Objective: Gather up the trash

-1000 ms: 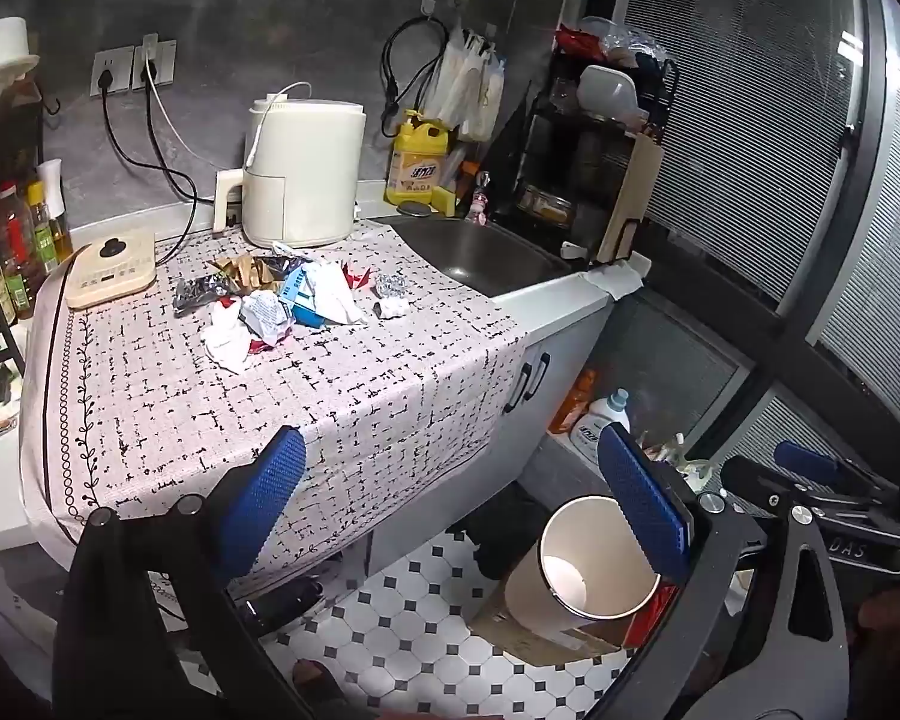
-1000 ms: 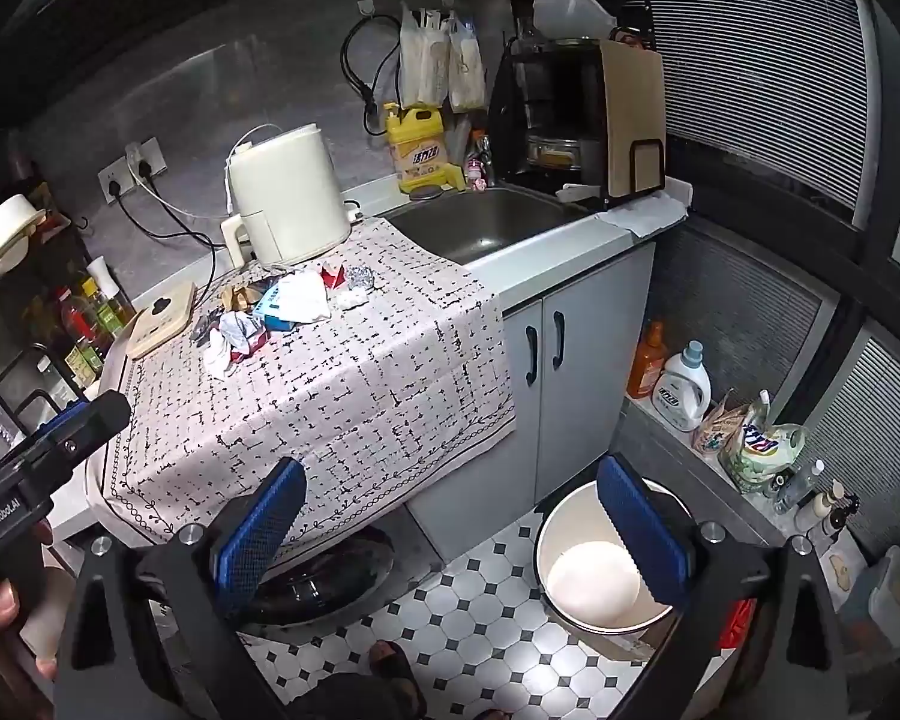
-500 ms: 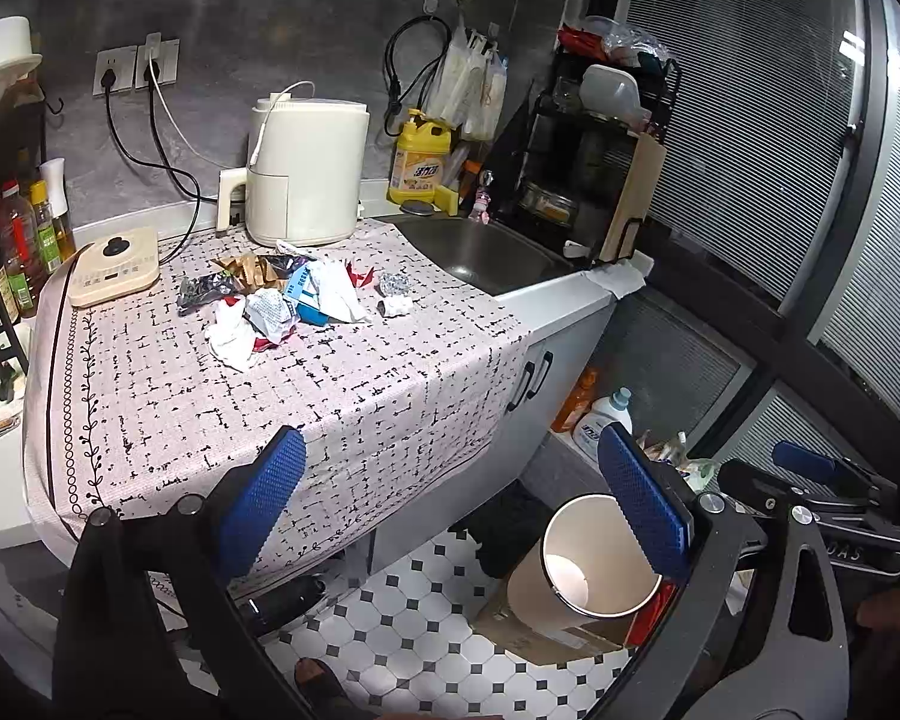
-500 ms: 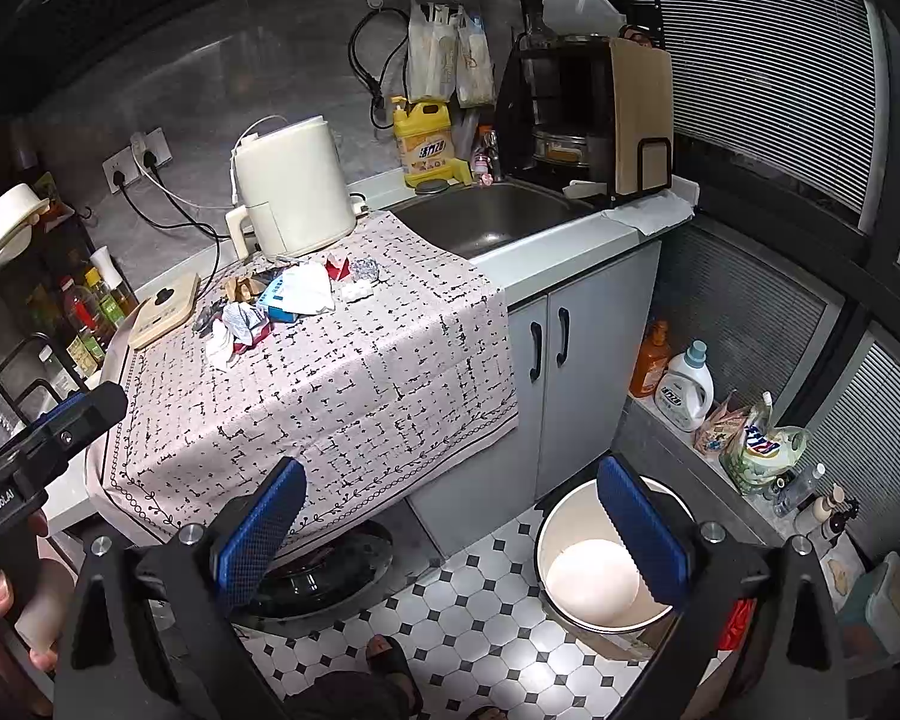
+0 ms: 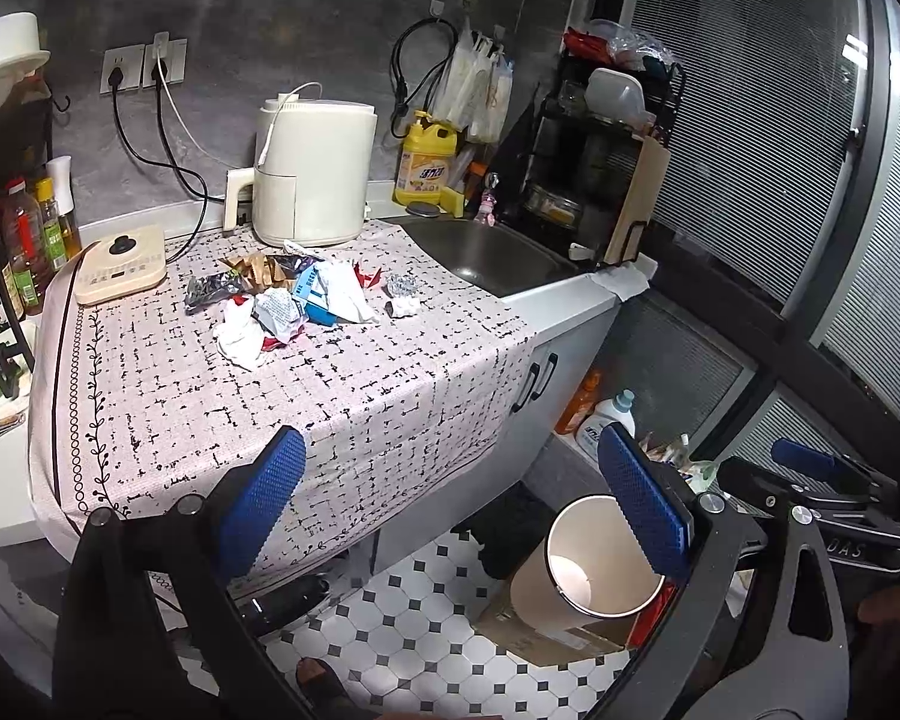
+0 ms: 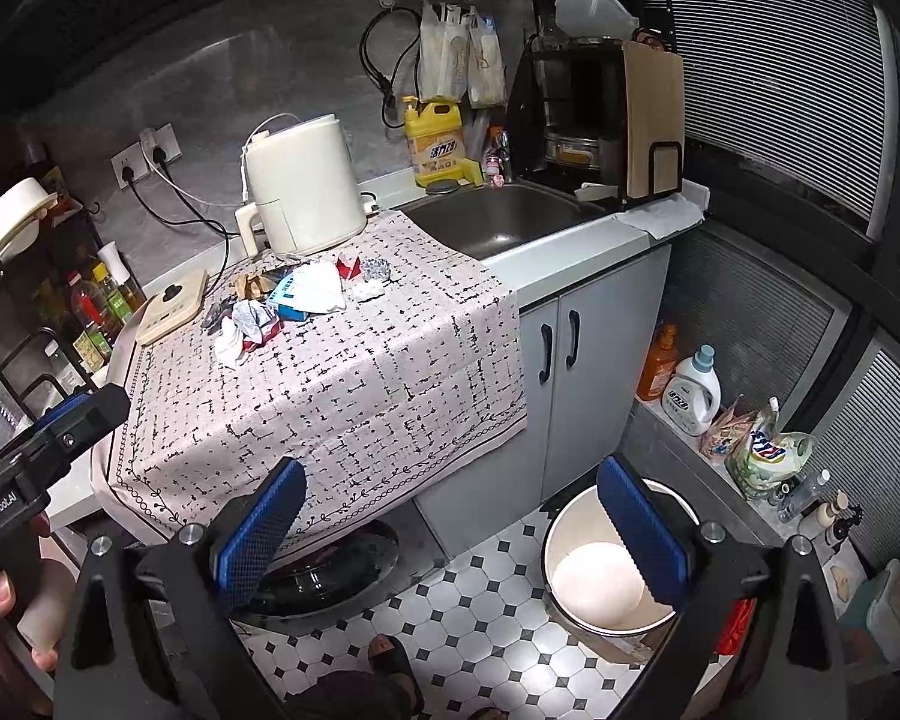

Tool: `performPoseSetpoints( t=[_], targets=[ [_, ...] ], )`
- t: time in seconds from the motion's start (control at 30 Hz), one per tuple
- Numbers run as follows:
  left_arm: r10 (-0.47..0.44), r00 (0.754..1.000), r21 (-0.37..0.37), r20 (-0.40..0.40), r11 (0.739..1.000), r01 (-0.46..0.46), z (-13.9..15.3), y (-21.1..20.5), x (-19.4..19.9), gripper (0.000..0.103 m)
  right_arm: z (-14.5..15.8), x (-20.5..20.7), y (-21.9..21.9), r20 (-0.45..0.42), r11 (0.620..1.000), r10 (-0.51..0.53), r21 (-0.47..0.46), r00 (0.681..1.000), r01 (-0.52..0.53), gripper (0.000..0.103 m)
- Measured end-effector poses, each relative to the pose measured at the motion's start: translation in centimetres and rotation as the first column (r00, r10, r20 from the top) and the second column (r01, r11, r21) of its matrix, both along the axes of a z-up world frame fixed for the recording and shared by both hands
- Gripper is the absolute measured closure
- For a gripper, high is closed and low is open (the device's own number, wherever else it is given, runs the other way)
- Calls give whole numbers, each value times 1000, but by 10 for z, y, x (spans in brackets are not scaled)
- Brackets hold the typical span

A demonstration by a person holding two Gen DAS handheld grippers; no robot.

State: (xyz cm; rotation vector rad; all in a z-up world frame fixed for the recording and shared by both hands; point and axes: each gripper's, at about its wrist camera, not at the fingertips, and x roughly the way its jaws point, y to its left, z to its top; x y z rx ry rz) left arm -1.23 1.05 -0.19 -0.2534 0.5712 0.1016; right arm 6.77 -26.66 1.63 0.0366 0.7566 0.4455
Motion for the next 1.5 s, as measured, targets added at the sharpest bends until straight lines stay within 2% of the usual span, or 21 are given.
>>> performPoseSetpoints(
  t=[1.17,1.5],
  targets=[
    [-10,1000,2,0,1000,10,0,-10,7,6,7,3,-8,21,1000,-2,0,1000,2,8],
    [8,1000,7,-10,1000,-8,1,-9,4,6,0,7,-6,0,1000,16,15,1000,-16,8]
  ],
)
